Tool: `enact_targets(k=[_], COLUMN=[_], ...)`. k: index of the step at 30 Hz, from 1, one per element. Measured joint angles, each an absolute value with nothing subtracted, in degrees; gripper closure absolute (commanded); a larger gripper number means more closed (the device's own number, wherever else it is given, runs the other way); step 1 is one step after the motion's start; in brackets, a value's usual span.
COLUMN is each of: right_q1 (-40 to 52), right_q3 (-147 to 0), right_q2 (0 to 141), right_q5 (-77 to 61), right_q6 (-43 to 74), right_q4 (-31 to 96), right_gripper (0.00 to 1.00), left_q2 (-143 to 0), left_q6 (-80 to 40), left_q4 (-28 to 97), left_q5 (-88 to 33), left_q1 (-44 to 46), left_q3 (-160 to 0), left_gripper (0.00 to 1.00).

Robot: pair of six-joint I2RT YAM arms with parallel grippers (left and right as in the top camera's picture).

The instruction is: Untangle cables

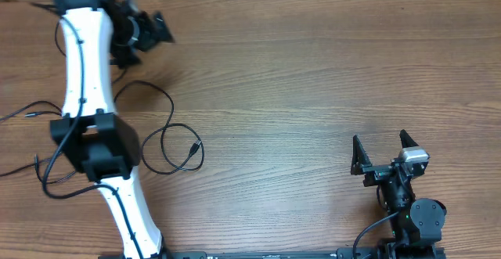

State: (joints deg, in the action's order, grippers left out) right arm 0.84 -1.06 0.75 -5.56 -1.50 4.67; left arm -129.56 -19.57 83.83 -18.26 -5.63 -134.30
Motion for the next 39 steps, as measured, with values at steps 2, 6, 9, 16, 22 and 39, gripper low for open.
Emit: enact_targets(k=[2, 6, 9, 16, 22, 39], right_q1=[0.84, 0.84, 0.84, 0.84, 0.82, 0.84], right_q3=[-1.06, -1.06, -1.06, -1.06, -1.06, -1.06], right_q2=[0.75, 0.75, 0.75, 0.75, 0.75, 0.75], right_q5=[-5.54, -5.56, -5.56, -5.56, -5.56, -5.56], right_q6=[-1.50, -1.50, -1.50, -1.52, -1.50, -1.48], right_q4=[4.69, 4.73, 4.71, 4.71, 4.69, 4.69], right_gripper=[0.00, 0.00, 0.00, 0.00, 0.00, 0.00], left_q2=[-130.41, -131.94, -132.29, -132.46, -132.68, -133.32], left_q6=[-19.59, -20.60, -21.54, -22.41, -23.00, -25.34], left_q4=[84.84, 85.36, 85.84, 87.33, 91.59, 96.66], left_q5=[-18.57, -18.17, -16.47, -9.23, -3.44, 2.42], left_q1=[-3.07, 2.48, 6.96, 16.34, 20.62, 10.81], left_q3=[-133.73, -133.43, -133.40, -133.38, -133.29, -121.21], left_gripper=[0.00, 0.00, 0.00, 0.00, 0.00, 0.01])
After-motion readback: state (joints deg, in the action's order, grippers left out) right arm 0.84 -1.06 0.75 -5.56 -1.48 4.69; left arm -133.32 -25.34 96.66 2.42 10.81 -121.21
